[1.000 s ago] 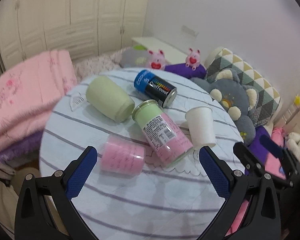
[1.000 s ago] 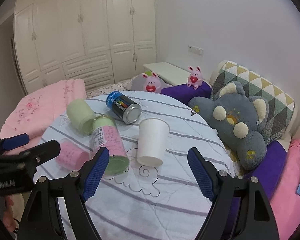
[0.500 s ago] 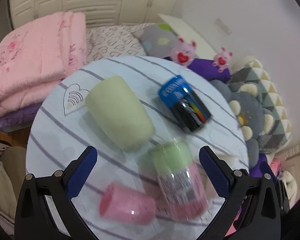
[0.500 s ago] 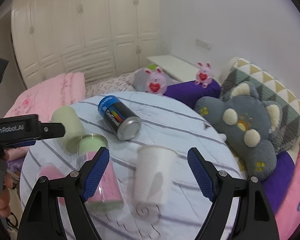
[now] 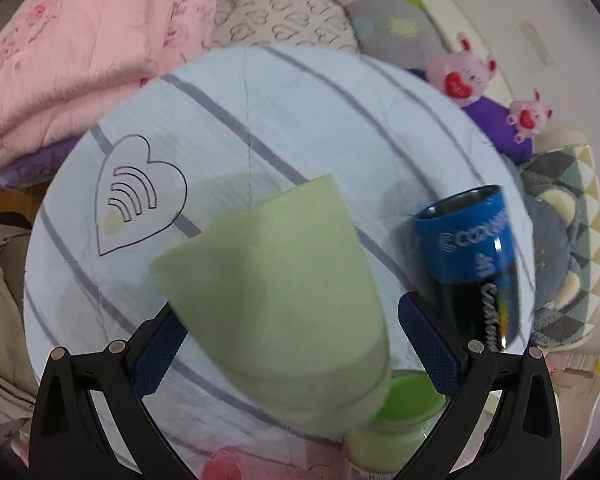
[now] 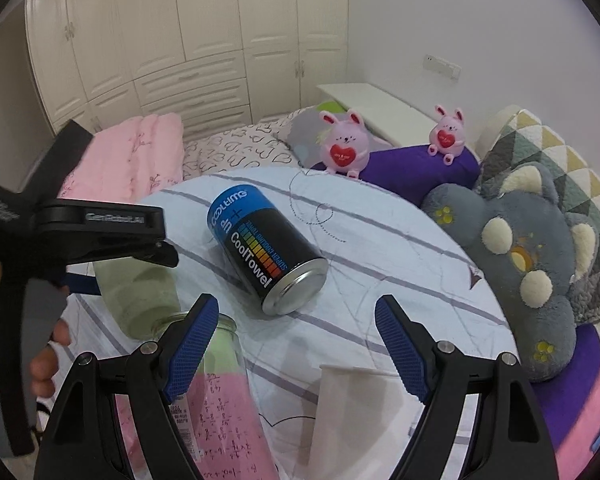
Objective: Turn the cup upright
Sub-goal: 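Lift the pale green cup with the left gripper and rotate it upright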
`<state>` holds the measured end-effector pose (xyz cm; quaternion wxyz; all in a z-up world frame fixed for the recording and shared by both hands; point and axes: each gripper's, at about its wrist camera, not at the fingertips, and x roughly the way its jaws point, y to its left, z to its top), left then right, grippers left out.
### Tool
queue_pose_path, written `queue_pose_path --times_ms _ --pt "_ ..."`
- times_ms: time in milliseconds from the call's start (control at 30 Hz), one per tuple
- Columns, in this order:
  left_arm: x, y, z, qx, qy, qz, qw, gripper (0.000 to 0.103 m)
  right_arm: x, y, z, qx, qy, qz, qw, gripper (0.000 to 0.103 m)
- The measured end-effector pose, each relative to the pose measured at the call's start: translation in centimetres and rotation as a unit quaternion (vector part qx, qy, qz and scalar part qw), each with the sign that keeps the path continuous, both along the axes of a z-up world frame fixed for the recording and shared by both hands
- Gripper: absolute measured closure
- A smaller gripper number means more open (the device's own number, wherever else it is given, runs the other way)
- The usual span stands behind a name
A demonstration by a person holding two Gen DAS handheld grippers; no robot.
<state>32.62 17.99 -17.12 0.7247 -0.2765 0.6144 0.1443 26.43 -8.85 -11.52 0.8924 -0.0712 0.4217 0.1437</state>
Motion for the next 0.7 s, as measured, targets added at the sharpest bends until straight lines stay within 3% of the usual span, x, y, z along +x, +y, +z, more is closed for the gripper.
queue_pose_path --times_ms 67,100,367,700 --pt "0.3 0.0 -0.5 0.005 0.002 0.0 1.0 0.005 0.2 -0.1 -0.2 0.004 0.003 -0.001 1.0 0.021" --pt "0.3 -0.2 -0.5 0.016 0.002 0.004 0.9999 0.014 0.3 -0.2 -0.3 0.005 0.005 -0.002 1.0 0.021" --pt "-1.3 -0.7 1.4 0.062 -0.048 -0.032 0.9964 0.015 0.5 -0.9 -0.2 0.005 0.008 -0.009 1.0 0.021" --pt "-6.8 -2.4 7.3 0.099 -0.109 -0.048 0.9879 0.016 -1.8 -1.9 1.7 0.004 -0.015 -0.022 1.0 0.021"
